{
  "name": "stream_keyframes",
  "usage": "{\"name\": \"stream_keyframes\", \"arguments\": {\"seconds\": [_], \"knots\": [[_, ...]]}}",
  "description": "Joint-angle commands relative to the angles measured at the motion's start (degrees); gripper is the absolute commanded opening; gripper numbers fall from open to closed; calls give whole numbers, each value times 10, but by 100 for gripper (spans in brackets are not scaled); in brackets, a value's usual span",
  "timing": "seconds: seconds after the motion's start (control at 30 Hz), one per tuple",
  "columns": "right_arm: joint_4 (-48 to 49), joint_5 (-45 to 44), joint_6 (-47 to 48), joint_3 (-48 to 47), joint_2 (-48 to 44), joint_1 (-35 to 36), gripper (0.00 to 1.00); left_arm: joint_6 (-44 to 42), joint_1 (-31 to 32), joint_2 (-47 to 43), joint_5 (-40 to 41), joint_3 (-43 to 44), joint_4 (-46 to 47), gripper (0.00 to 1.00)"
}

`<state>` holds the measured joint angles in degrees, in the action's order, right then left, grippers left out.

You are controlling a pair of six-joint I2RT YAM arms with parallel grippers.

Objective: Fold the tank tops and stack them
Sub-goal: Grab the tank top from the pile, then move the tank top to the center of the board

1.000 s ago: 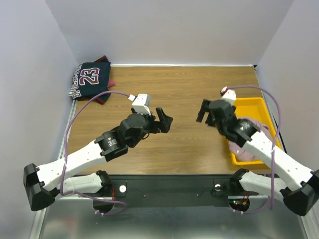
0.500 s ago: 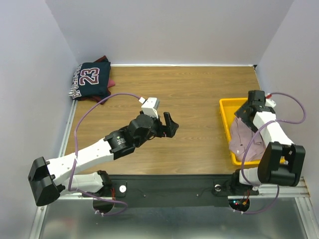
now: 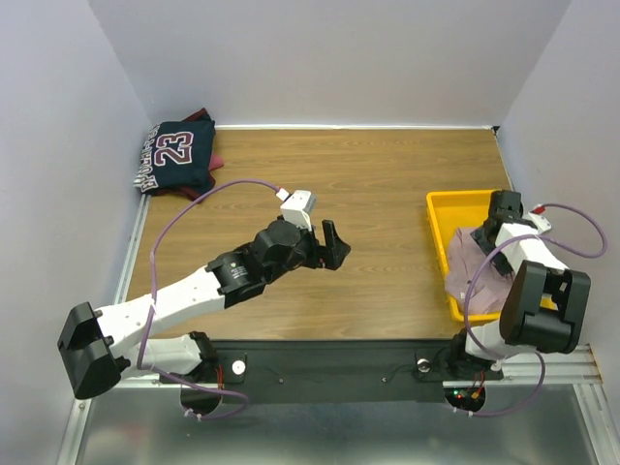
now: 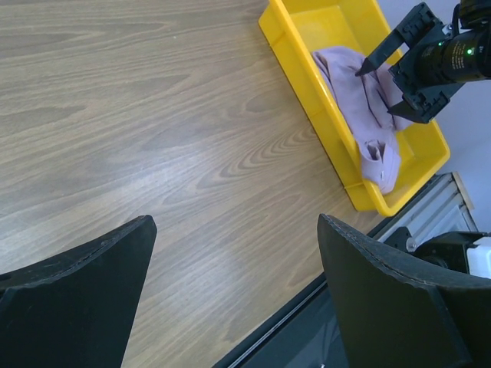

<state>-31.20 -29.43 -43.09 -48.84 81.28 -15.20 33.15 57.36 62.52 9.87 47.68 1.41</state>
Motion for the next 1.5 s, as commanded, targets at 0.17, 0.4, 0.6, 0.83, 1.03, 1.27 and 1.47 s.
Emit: {"name": "stream_keyframes", "arguments": {"seconds": [0.17, 0.4, 0.6, 0.83, 1.03, 1.27, 1.47], "knots": [[71, 1, -1, 42, 3, -28, 71, -19, -12, 3, -20, 13, 9, 98], [70, 1, 13, 46, -41, -28, 17, -17, -14, 6, -22, 16, 7, 98], [58, 30, 31, 31, -108, -28, 0, -15, -16, 0, -22, 28, -3, 98], [13, 111, 75, -64, -175, -28, 0, -11, -18, -16, -11, 47, -13, 98], [-11, 223, 107, -213, -182, -27, 0, -6, -23, -29, 3, 78, -31, 97], [-15, 365, 128, -432, -151, -27, 0, -12, -38, -48, 41, 128, -69, 96], [-5, 490, 80, -610, -94, -26, 1, -7, -58, -81, 79, 149, -81, 96]]}}
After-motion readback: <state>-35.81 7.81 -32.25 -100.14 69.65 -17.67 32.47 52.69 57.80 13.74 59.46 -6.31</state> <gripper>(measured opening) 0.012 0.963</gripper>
